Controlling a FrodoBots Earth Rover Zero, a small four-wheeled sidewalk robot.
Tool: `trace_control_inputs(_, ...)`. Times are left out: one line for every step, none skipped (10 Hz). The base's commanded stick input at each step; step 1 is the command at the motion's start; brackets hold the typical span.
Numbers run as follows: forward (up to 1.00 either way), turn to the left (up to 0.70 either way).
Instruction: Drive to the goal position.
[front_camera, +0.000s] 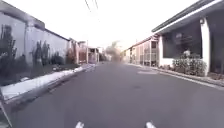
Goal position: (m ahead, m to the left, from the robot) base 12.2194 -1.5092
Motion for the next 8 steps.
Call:
trace_control_inputs(0.7,0.0)
trace_control_inputs(0.7,0.0)
trace_control_inputs(0.7,0.02)
trace_control_inputs(0.7,0.08)
trace_control_inputs(0.7,0.03)
trace_control_inputs(0.7,0.0)
trace_control_inputs(0.7,0.0)
trace_control_inputs(0.7,0.0)
